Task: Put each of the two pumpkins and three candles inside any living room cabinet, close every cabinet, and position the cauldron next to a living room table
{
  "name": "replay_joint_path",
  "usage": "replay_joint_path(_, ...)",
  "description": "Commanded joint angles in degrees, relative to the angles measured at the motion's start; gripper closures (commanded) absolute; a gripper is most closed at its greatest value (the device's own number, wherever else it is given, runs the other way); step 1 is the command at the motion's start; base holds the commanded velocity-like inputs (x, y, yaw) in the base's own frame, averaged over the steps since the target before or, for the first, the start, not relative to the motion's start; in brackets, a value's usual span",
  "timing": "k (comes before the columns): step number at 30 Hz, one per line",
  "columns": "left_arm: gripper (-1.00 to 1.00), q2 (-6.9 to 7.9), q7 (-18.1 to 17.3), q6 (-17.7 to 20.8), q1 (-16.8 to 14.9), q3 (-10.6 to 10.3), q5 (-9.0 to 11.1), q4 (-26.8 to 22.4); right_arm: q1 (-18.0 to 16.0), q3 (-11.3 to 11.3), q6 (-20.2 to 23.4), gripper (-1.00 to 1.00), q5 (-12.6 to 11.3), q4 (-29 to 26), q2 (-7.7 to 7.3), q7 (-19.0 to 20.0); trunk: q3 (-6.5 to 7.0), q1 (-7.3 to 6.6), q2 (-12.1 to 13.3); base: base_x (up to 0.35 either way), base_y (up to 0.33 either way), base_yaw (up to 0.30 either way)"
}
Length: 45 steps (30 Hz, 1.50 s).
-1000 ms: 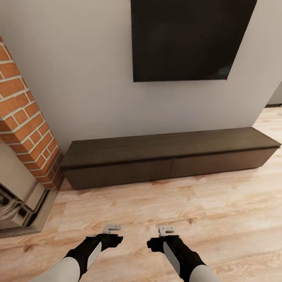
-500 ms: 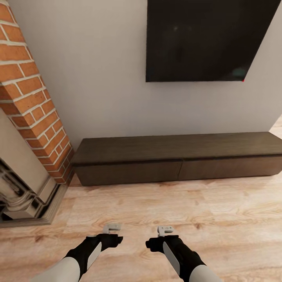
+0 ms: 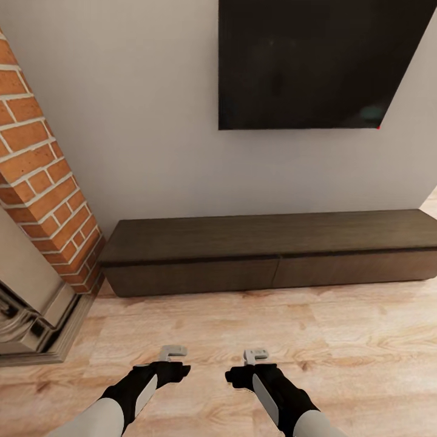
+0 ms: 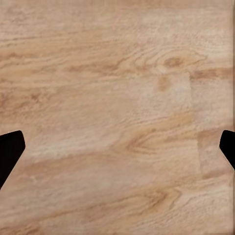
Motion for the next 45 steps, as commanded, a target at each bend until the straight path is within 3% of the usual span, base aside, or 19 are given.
replay_joint_path(1,-1.0,0.01,-0.16,0.36,0.0,0.05,0.06,-0.21,0.03,0.1,0.16,-1.0,-0.43,-0.62,0.0,0.11,-0.05,0.0,-0.02,0.061,-0.039,0.0)
replay_joint_path(2,-1.0,0.02,-0.2,0.35,0.0,0.09,0.1,-0.28,0.09,0.1,0.2,-1.0,-0.45,-1.61,0.0,0.89,-0.05,0.0,-0.02,0.049,-0.031,0.0)
replay_joint_path(4,-1.0,0.03,-0.47,0.36,0.0,0.27,0.22,-0.44,0.35,0.1,1.02,-1.0,-0.48,-7.51,0.0,6.42,-0.05,0.0,-0.02,0.028,-0.018,0.0)
replay_joint_path(5,-1.0,0.06,-0.61,0.37,0.0,0.41,0.31,-0.49,0.87,-0.03,3.44,-1.0,-0.49,-14.49,0.0,12.57,-0.05,0.0,-0.02,0.016,-0.01,0.0)
replay_joint_path(7,-1.0,0.09,-0.71,0.38,0.0,0.51,0.53,-0.53,2.49,-0.35,8.23,-1.0,-0.46,-23.49,0.0,19.71,-0.05,0.0,-0.02,0.012,-0.007,0.0)
replay_joint_path(8,-1.0,0.1,-0.8,0.38,0.0,0.58,1.22,-0.55,4.95,-0.98,13.77,-1.0,-0.42,-32.77,0.0,26.6,-0.05,0.0,-0.02,0.007,-0.004,0.0)
replay_joint_path(10,-1.0,0.12,-0.86,0.35,0.0,0.61,2.39,-0.57,7.53,-2.34,19.0,-1.0,-0.39,-41.81,0.0,32.8,-0.05,0.0,-0.02,0.005,-0.003,0.0)
replay_joint_path(11,-1.0,0.12,-0.89,0.34,0.0,0.58,3.65,-0.58,9.41,-4.29,23.21,-1.0,-0.4,-49.54,-0.16,37.95,-0.05,0.0,-0.02,0.003,-0.002,0.0)
replay_joint_path(12,-1.0,0.13,-0.91,0.33,0.0,0.57,4.18,-0.58,9.99,-5.41,24.9,-1.0,-0.43,-52.34,-0.26,40.18,-0.05,0.0,-0.02,0.002,-0.001,0.0)
replay_joint_path(13,-1.0,0.13,-0.93,0.32,0.0,0.55,4.98,-0.59,10.72,-7.98,27.75,-1.0,-0.46,-56.25,-0.4,44.3,-0.05,0.0,-0.02,0.001,-0.001,0.0)
replay_joint_path(15,-1.0,0.13,-0.94,0.31,0.0,0.54,5.49,-0.59,10.98,-11.05,30.14,-1.0,-0.46,-58.73,-0.51,47.99,-0.05,0.0,-0.02,0.001,0.0,0.0)
replay_joint_path(16,-1.0,0.13,-0.95,0.18,0.0,0.54,5.81,-0.59,11.06,-14.12,31.76,-1.0,-0.45,-60.29,-0.59,51.07,-0.05,0.0,-0.02,0.0,0.0,0.0)
replay_joint_path(18,-1.0,0.13,-0.94,-0.49,0.0,0.53,6.12,-0.58,11.12,-17.8,33.01,-1.0,-0.42,-61.65,-0.81,54.4,-0.05,0.0,-0.02,0.0,0.0,0.0)
replay_joint_path(20,-1.0,0.14,-0.91,-0.93,0.0,0.53,6.25,-0.55,11.13,-19.38,33.45,-1.0,-0.42,-62.17,-1.3,55.93,-0.05,0.0,-0.02,0.0,0.0,0.0)
replay_joint_path(25,-1.0,0.14,-0.9,-1.66,0.0,0.52,6.46,-0.59,11.22,-22.42,34.11,-1.0,-0.42,-62.93,-4.43,59.36,-0.05,0.0,-0.02,0.0,0.0,0.0)
replay_joint_path(30,-1.0,0.14,-2.29,-1.44,-0.04,0.72,7.01,-0.83,11.43,-26.43,34.27,-1.0,-0.44,-63.05,-5.43,60.72,-0.05,0.0,-0.02,0.0,0.0,0.0)
replay_joint_path(32,-1.0,0.25,-3.92,-1.08,-0.06,0.74,8.29,-1.23,11.49,-27.0,34.27,-1.0,-0.43,-63.06,-5.52,60.89,-0.05,0.0,-0.02,0.0,0.0,0.0)
replay_joint_path(39,-1.0,-0.01,-4.12,-0.13,-0.23,1.05,7.17,1.05,12.56,-27.05,34.85,-1.0,1.9,-60.79,-5.77,61.02,-0.04,0.0,-0.02,0.0,0.0,0.0)
replay_joint_path(45,-1.0,-0.01,-4.12,-0.13,-0.23,1.05,7.17,2.99,12.56,-27.05,34.85,-1.0,1.9,-58.86,-5.77,61.02,-0.04,0.0,-0.02,0.0,0.0,0.0)
